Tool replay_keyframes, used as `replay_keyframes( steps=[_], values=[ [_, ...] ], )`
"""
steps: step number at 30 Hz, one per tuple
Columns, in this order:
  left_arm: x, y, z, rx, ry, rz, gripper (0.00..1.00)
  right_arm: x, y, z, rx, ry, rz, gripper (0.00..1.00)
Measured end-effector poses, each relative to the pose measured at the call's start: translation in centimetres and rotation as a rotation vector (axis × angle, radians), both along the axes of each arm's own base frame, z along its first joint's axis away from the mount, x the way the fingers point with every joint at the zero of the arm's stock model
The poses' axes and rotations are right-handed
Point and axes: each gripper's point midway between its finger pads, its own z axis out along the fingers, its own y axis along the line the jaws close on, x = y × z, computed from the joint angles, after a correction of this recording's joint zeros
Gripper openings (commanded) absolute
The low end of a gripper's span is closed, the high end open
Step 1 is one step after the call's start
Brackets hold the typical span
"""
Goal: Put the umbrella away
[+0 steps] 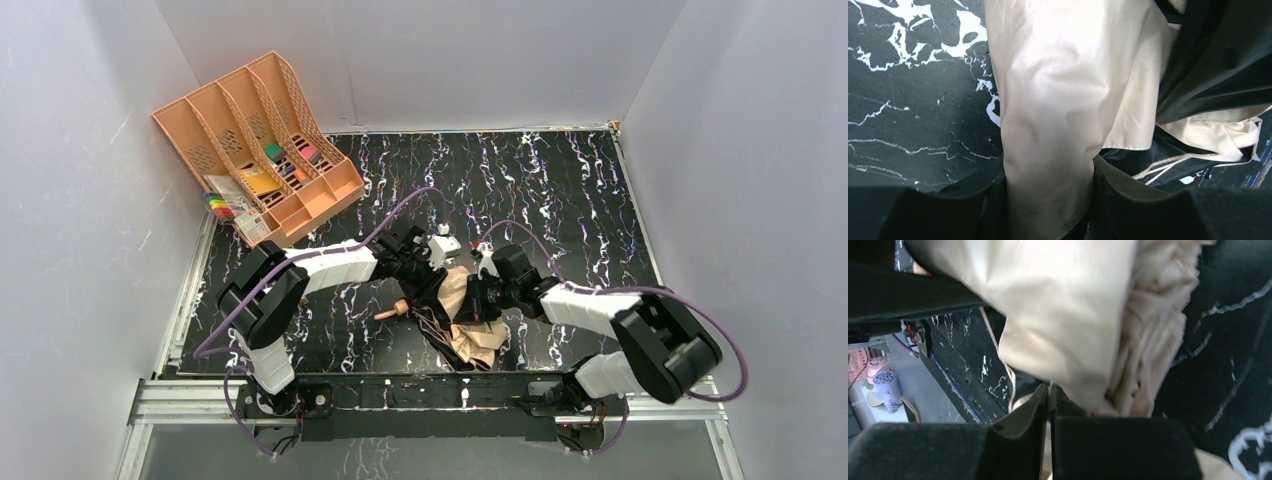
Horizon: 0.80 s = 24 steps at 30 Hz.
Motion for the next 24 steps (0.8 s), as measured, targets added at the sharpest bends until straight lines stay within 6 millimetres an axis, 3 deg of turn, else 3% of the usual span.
replay_keyframes(
  steps=[4,8,17,24],
  values=[
    [0.1,0.8,0.0,0.036,-0.031,0.023,0.07,-0.1,-1.3,1.8,-0.03,-0.05,-0.039,0.33],
    [0.6,2.0,0.1,0.083,-0.076,0.059,0.07,-0.5,-2.6,2.9,-0.064,-0.078,-0.074,0.41],
    [1.8,3.5,0.1,0.151,-0.153,0.106,0.07,-3.5,-3.8,1.2,-0.097,0.014,0.01,0.4],
    [3.1,4.3,0.2,0.195,-0.213,0.142,0.08,-5.0,-3.0,2.1,-0.027,0.063,0.081,0.4]
  ],
)
